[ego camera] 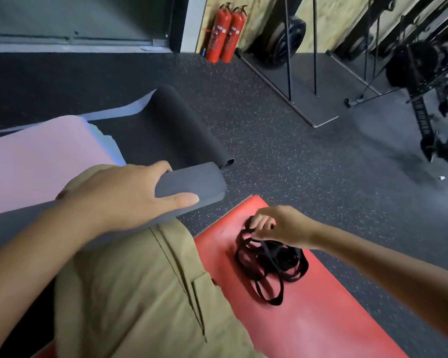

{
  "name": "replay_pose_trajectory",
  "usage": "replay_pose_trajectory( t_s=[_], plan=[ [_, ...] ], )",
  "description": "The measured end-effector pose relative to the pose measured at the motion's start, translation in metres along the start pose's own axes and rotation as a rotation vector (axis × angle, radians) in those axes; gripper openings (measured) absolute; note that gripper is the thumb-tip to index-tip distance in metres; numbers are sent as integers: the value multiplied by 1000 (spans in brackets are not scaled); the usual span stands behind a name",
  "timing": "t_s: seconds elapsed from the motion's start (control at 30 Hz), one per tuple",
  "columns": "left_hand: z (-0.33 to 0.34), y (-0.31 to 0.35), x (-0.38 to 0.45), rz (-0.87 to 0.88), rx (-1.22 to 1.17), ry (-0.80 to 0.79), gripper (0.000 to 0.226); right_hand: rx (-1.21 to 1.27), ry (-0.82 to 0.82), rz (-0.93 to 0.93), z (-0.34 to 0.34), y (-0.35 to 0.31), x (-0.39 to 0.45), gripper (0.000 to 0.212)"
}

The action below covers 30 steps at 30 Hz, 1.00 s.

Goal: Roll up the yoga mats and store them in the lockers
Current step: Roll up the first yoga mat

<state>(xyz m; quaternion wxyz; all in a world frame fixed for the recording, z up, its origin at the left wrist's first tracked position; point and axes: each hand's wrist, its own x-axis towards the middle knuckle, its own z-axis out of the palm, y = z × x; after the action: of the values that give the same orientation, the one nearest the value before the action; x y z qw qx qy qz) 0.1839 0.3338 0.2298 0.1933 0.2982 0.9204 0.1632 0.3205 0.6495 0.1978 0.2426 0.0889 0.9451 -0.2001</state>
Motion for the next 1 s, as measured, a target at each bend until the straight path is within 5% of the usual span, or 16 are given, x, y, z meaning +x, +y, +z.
replay_pose_trajectory(
  t_s=[0.3, 0.6, 0.73, 0.83, 1.0],
  plan=[
    [-6, 11, -1, -18, 62, -15, 65, -404, -137, 50, 38, 29, 1, 44],
    [-7, 9, -5, -33, 53, 14, 67, -342, -169, -41, 34, 16, -1, 23],
    [-8, 9, -5, -37, 44, 19, 65, -54, -381, 47, 10, -1, -5, 33],
    [-8, 9, -5, -35, 41, 29, 65, 384, -524, 63, 7, -4, -8, 30],
    [-7, 8, -5, -24, 18, 46, 59, 1036, -521, 9, 21, -12, -8, 17]
  ],
)
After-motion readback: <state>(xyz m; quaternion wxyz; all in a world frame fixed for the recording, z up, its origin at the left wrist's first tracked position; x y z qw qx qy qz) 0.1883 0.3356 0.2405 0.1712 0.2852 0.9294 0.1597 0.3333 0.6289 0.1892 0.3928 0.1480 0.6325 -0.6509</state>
